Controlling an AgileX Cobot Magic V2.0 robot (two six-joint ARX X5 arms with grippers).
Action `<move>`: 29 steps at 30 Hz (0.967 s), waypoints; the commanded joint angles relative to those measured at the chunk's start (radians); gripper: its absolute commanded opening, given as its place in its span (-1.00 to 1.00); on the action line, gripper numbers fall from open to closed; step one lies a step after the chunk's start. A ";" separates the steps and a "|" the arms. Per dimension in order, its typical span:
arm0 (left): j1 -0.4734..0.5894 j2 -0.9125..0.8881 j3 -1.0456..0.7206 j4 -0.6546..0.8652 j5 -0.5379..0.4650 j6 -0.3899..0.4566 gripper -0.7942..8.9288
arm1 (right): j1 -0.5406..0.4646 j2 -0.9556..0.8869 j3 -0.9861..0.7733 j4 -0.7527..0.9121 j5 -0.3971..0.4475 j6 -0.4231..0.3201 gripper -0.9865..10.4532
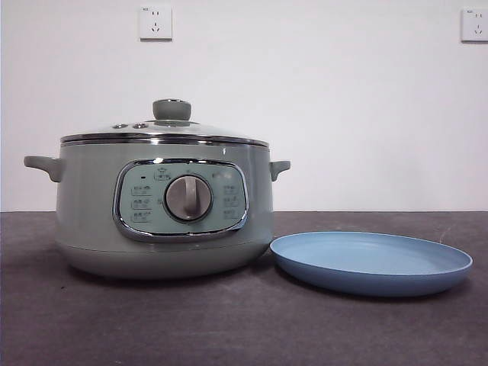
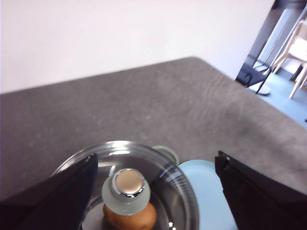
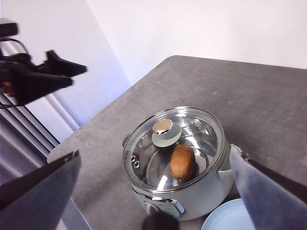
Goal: Take the potato out from the steamer,put the potato on the plate,close the lid
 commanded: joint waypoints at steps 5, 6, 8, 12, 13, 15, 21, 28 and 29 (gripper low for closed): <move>-0.046 0.129 0.002 0.047 -0.048 -0.005 0.01 | 0.003 0.001 0.006 0.004 -0.001 0.003 0.32; -0.056 0.148 0.002 0.050 -0.066 -0.005 0.01 | 0.003 0.001 0.006 0.004 -0.001 0.004 0.32; -0.076 0.183 0.002 0.054 -0.100 -0.003 0.01 | 0.006 0.001 0.006 0.004 0.000 0.018 0.32; -0.112 0.247 0.002 0.082 -0.157 -0.001 0.01 | 0.008 0.001 0.006 0.003 0.001 0.037 0.32; -0.122 0.261 0.002 0.094 -0.168 -0.001 0.01 | 0.008 0.001 0.006 0.003 0.001 0.037 0.32; -0.139 0.283 0.002 0.109 -0.192 -0.001 0.01 | 0.008 0.001 0.006 0.003 0.000 0.037 0.32; -0.187 0.340 0.002 0.133 -0.328 0.013 0.01 | 0.010 0.003 0.006 0.003 0.000 0.048 0.31; -0.216 0.387 0.002 0.138 -0.377 0.026 0.00 | 0.010 0.003 0.006 0.003 0.001 0.048 0.31; -0.218 0.394 0.002 0.138 -0.377 0.026 0.00 | 0.010 0.003 0.006 0.003 0.002 0.048 0.31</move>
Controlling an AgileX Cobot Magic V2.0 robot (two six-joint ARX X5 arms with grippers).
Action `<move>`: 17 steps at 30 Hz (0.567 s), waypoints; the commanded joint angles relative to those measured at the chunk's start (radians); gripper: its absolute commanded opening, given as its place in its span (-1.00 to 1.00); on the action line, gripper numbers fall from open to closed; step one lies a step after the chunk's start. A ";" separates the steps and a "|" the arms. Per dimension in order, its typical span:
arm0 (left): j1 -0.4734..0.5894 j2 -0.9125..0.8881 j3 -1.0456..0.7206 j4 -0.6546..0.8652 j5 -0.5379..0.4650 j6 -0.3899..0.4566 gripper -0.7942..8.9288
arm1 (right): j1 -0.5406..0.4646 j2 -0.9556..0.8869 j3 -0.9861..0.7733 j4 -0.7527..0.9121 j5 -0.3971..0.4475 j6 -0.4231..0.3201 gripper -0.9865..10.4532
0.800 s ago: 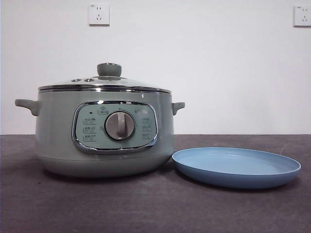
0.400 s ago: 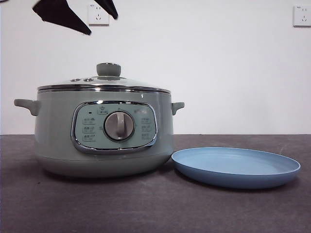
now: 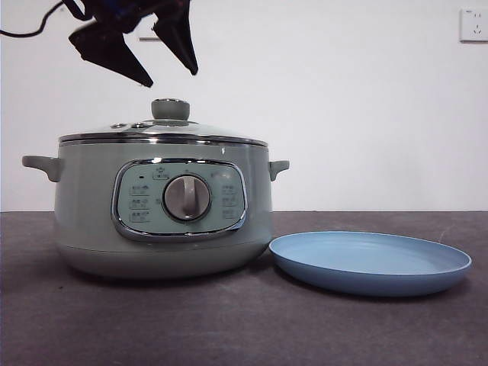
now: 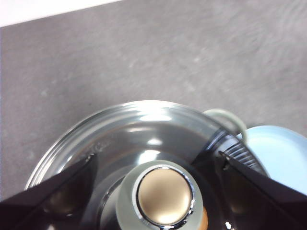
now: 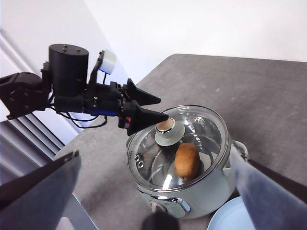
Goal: Take the potato out from the steamer,put the potato on the plate,close the lid
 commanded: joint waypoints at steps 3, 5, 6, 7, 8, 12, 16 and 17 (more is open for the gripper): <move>-0.011 0.037 0.002 0.004 -0.005 0.016 0.00 | 0.003 0.002 0.006 0.004 0.002 0.007 0.31; -0.011 0.053 0.002 -0.008 -0.005 0.016 0.00 | 0.003 0.002 0.006 0.004 0.002 0.007 0.31; -0.011 0.060 0.002 -0.014 -0.004 0.016 0.00 | 0.003 0.002 0.006 0.004 0.002 0.007 0.31; -0.012 0.069 0.002 -0.023 -0.004 0.016 0.00 | 0.003 0.002 0.006 0.005 0.002 0.007 0.31; -0.012 0.074 0.002 -0.034 -0.004 0.016 0.00 | 0.003 0.002 0.006 0.005 0.002 0.007 0.31; -0.011 0.092 0.002 -0.064 -0.005 0.016 0.00 | 0.003 0.003 0.006 0.005 0.003 0.006 0.31; -0.012 0.093 0.002 -0.071 -0.005 0.017 -0.13 | 0.003 0.007 0.006 0.005 0.003 0.006 0.31; -0.012 0.093 0.002 -0.071 -0.005 0.021 -0.28 | 0.003 0.008 0.006 0.005 0.003 0.007 0.31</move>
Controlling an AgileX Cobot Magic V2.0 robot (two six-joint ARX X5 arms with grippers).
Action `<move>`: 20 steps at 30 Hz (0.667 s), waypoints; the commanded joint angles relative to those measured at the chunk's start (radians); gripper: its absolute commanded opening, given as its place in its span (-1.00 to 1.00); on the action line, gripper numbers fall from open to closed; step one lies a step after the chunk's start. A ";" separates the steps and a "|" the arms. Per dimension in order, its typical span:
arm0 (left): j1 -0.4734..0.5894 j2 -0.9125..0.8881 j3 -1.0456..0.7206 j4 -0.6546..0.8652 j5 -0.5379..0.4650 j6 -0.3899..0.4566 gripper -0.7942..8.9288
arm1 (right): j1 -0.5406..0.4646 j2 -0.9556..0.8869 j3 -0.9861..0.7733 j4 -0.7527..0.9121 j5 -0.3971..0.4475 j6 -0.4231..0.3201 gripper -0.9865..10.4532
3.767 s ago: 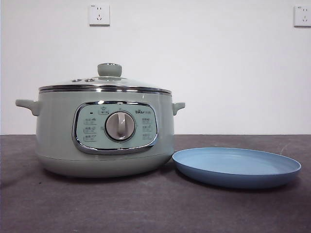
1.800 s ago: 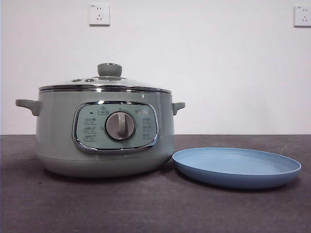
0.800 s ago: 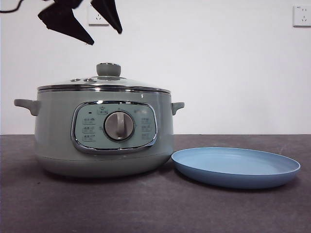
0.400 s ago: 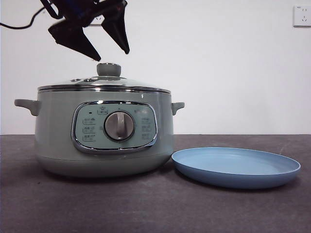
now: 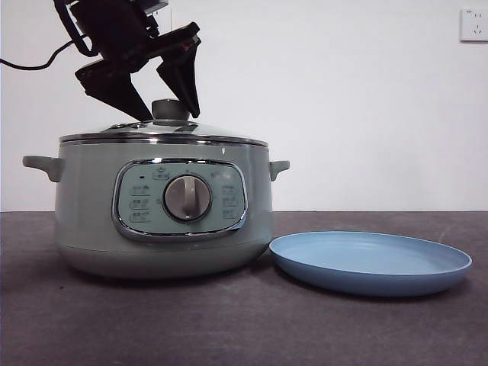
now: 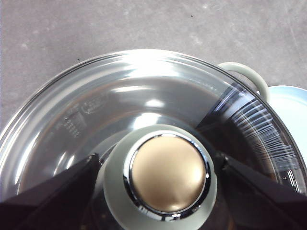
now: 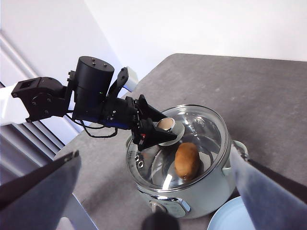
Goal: Take the potato out from the steamer,put the potato on the plate,close the lid
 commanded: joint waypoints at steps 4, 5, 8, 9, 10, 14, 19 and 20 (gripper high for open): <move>-0.003 0.006 0.001 0.002 -0.002 0.043 -0.88 | 0.003 0.007 0.006 0.005 0.002 0.006 0.31; -0.003 0.006 0.001 0.008 -0.002 0.043 -0.85 | 0.003 0.007 0.006 0.005 0.002 0.006 0.31; -0.003 0.005 0.001 0.027 -0.002 0.043 -0.85 | 0.003 0.007 0.006 0.006 0.002 0.005 0.31; -0.003 0.005 0.002 0.035 -0.002 0.043 -0.85 | 0.003 0.007 0.006 0.006 0.002 0.003 0.31; -0.003 0.004 0.005 0.037 -0.002 0.043 -0.85 | 0.003 0.007 0.006 0.008 0.002 0.003 0.31; -0.003 0.003 0.060 0.003 -0.001 0.043 -0.85 | 0.003 0.007 0.006 0.012 0.002 0.003 0.31; -0.003 0.002 0.227 -0.116 -0.001 0.058 -0.85 | 0.003 0.007 0.006 0.016 0.001 0.003 0.31; -0.003 0.002 0.264 -0.140 -0.001 0.064 -0.85 | 0.003 0.008 0.006 0.021 0.001 0.003 0.31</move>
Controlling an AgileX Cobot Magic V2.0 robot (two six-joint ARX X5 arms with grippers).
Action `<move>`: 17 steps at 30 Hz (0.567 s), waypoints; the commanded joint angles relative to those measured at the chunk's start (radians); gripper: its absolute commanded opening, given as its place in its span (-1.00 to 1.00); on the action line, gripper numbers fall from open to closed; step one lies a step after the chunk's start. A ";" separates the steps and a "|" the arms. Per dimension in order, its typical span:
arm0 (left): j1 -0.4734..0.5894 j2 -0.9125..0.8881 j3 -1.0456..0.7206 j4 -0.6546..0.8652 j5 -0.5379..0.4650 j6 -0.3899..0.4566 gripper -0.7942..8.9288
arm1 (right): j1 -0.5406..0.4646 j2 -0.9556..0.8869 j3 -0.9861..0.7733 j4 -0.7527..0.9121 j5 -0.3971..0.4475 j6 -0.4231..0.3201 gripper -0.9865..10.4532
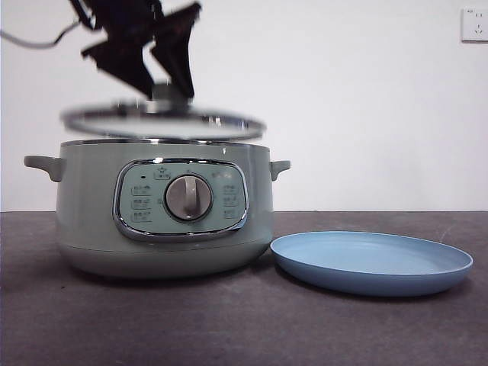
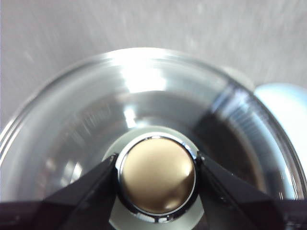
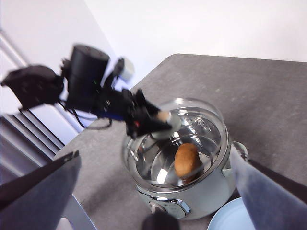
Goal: Take the potato out from the steamer,put the potato on the plate,close the lid
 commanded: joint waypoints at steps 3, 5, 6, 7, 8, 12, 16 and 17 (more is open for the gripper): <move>0.002 -0.019 0.225 -0.068 0.001 0.052 -0.85 | 0.008 0.008 0.006 0.035 0.001 0.004 0.31; 0.004 -0.026 0.309 -0.119 0.001 0.060 -0.85 | 0.008 0.010 0.006 0.047 0.002 0.005 0.31; 0.004 -0.029 0.340 -0.137 0.001 0.063 -0.85 | 0.008 0.012 0.006 0.051 0.002 0.007 0.31; 0.004 -0.033 0.375 -0.157 0.001 0.072 -0.85 | 0.008 0.014 0.006 0.057 0.002 0.008 0.31; 0.004 -0.039 0.408 -0.179 0.002 0.079 -0.85 | 0.008 0.014 0.006 0.059 0.003 0.008 0.31; 0.004 -0.061 0.515 -0.259 0.005 0.081 -0.85 | 0.010 0.025 0.006 0.082 0.036 0.021 0.31; 0.004 -0.093 0.599 -0.333 0.005 0.114 -0.85 | 0.032 0.043 0.007 0.149 0.072 0.051 0.31; 0.004 -0.105 0.609 -0.347 0.004 0.121 -0.85 | 0.040 0.047 0.008 0.163 0.080 0.056 0.31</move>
